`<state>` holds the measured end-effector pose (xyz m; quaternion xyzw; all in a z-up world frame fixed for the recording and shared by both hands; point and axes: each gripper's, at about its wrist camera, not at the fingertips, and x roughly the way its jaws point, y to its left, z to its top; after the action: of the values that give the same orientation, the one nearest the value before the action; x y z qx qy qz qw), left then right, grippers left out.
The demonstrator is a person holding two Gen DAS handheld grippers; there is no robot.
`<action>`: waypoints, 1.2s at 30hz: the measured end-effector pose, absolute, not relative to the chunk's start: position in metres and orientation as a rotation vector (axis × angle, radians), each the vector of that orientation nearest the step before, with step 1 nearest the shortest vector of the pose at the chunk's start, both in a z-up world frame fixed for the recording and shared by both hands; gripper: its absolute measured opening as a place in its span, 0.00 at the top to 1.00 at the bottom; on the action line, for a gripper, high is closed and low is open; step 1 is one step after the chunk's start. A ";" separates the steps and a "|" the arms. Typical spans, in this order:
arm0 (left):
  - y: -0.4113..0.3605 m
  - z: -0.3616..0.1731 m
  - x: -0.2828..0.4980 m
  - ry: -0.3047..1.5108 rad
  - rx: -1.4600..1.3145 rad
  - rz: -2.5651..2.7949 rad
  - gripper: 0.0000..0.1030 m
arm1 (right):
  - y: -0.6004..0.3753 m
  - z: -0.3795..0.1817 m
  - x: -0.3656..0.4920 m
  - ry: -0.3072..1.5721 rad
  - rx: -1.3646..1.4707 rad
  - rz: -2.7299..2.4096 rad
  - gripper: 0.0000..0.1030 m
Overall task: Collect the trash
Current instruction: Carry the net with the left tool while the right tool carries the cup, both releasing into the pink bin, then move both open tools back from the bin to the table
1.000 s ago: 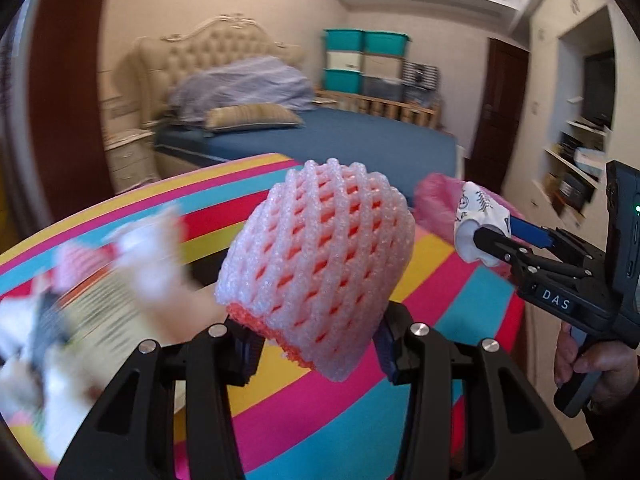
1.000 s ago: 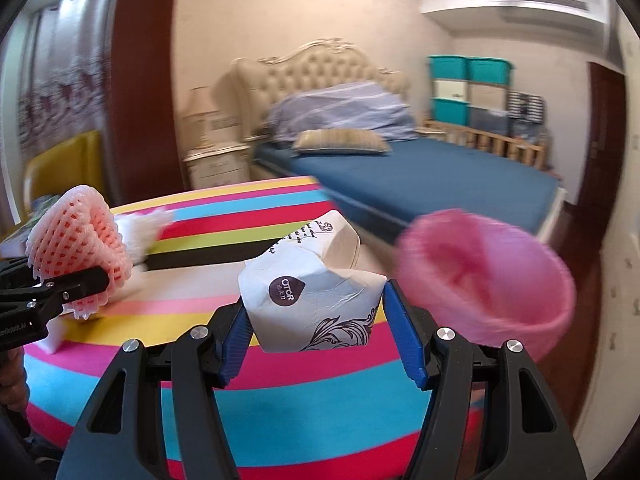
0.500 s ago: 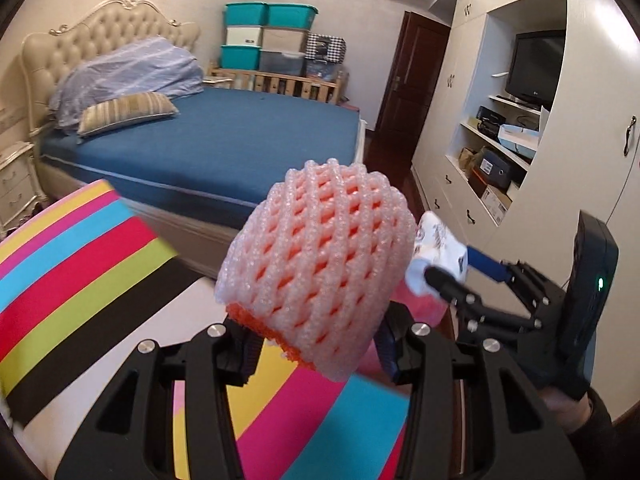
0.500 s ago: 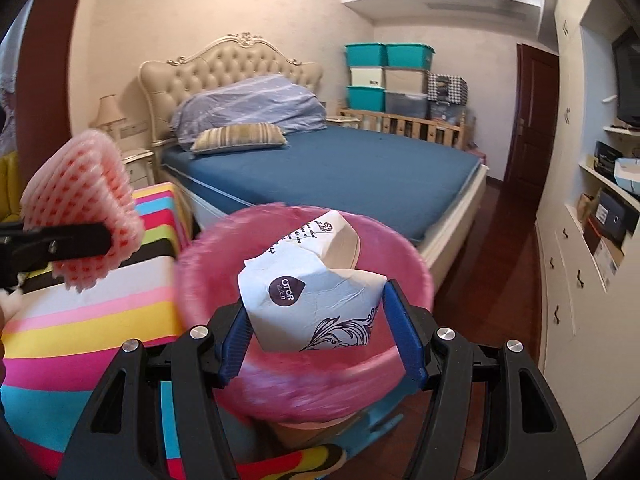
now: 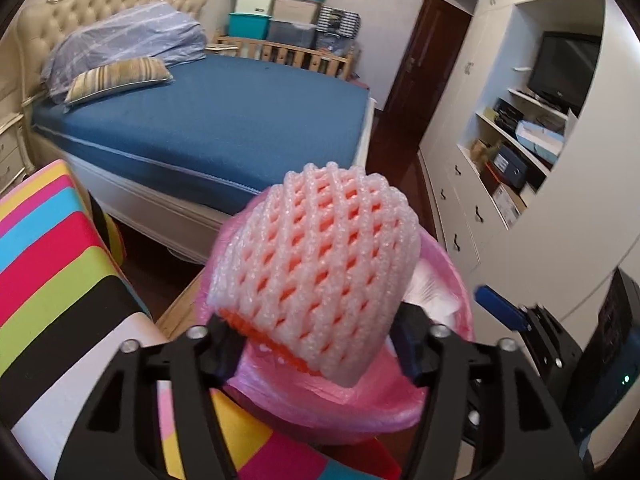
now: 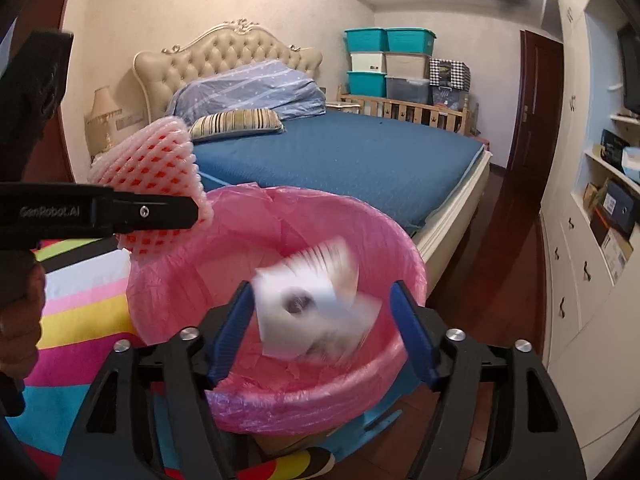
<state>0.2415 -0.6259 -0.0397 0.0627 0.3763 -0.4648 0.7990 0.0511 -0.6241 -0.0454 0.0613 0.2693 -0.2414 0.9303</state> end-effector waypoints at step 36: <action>-0.246 -0.009 0.093 0.459 0.234 -0.488 0.04 | -0.411 -0.020 0.030 0.554 0.093 -0.171 0.18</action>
<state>0.0928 -0.2458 -0.0089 0.1146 0.2248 -0.2389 0.9377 0.0300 -0.4107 -0.0195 0.0459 0.2729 -0.0843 0.9572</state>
